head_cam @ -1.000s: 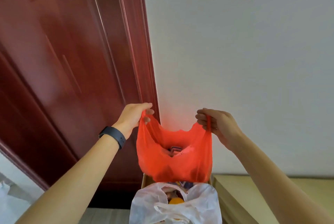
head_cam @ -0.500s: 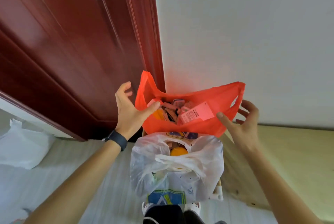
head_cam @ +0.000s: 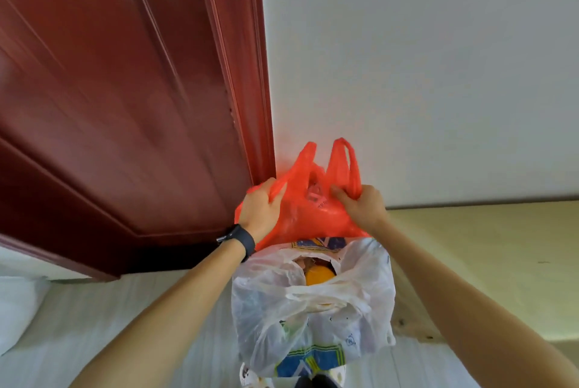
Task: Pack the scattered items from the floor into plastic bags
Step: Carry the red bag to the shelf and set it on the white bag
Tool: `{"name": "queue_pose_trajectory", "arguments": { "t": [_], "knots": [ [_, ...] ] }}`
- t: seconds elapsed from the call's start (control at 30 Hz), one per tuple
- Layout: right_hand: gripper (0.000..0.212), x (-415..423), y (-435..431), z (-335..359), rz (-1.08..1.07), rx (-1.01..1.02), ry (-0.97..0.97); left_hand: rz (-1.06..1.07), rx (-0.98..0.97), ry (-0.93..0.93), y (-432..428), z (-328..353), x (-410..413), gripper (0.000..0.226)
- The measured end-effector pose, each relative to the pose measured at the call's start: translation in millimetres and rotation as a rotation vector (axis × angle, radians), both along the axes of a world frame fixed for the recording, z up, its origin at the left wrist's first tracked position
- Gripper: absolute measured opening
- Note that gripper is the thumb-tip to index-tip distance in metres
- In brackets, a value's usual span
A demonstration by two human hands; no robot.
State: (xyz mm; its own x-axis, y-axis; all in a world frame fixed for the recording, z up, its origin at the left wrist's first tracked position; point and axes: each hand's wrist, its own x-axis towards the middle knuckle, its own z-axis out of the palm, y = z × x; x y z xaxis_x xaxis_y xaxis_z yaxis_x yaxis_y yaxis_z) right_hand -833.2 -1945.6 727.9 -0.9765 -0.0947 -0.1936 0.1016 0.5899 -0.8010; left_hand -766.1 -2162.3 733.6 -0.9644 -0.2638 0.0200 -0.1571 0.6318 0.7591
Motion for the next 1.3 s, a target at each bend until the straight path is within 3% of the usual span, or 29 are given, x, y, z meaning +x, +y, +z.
{"name": "queue_pose_trajectory", "arguments": {
  "t": [0.07,0.2,0.33,0.43,0.5,0.57,0.6,0.7,0.73,0.77,0.8,0.9,0.97,1.07,1.13,1.2,1.3],
  "knots": [
    [0.058,4,-13,7,-0.124,-0.045,0.004,0.119,0.142,0.031,9,6,-1,0.032],
    [0.058,-9,-38,38,-0.350,-0.250,0.082,0.282,0.338,0.063,19,25,-17,0.041],
    [0.055,-14,-56,29,-0.197,-0.011,0.007,0.253,0.321,0.005,30,22,-23,0.038],
    [0.056,-10,-54,3,-0.112,0.126,-0.107,0.168,0.380,-0.073,31,0,-17,0.068],
    [0.049,-10,-47,-4,-0.094,0.110,-0.093,0.109,0.249,-0.112,25,-14,-21,0.053],
    [0.020,-11,-42,-6,-0.088,0.046,-0.029,0.086,0.072,-0.096,19,-20,-26,0.022],
    [0.007,-11,-39,-6,-0.125,-0.039,-0.002,0.125,0.123,-0.074,19,-19,-27,0.019],
    [0.020,-13,-39,-5,-0.212,-0.352,0.017,0.350,0.581,0.006,29,-7,-35,0.038],
    [0.015,-15,-42,-5,-0.227,-0.410,-0.016,0.439,0.677,0.018,34,-3,-39,0.040],
    [0.015,-19,-45,-6,-0.238,-0.440,-0.029,0.533,0.741,0.011,38,-1,-42,0.044],
    [0.028,-21,-48,-9,-0.252,-0.415,-0.030,0.606,0.806,-0.004,39,0,-45,0.048],
    [0.035,-28,-57,-18,-0.256,-0.368,-0.048,0.600,0.984,-0.018,41,-3,-48,0.048],
    [0.049,-31,-63,-18,-0.217,-0.295,-0.136,0.469,0.867,-0.066,43,-2,-49,0.040],
    [0.100,-33,-70,-12,-0.161,-0.208,-0.327,0.171,0.496,-0.177,45,-3,-42,0.048],
    [0.115,-37,-72,-11,-0.082,-0.207,-0.396,0.028,0.437,-0.182,46,-6,-38,0.051],
    [0.105,-45,-65,-18,-0.037,-0.181,-0.397,-0.033,0.289,-0.121,45,-12,-39,0.051],
    [0.048,-47,-58,-19,0.083,-0.043,-0.280,-0.098,0.010,-0.020,44,-19,-44,0.036]
  ]
}}
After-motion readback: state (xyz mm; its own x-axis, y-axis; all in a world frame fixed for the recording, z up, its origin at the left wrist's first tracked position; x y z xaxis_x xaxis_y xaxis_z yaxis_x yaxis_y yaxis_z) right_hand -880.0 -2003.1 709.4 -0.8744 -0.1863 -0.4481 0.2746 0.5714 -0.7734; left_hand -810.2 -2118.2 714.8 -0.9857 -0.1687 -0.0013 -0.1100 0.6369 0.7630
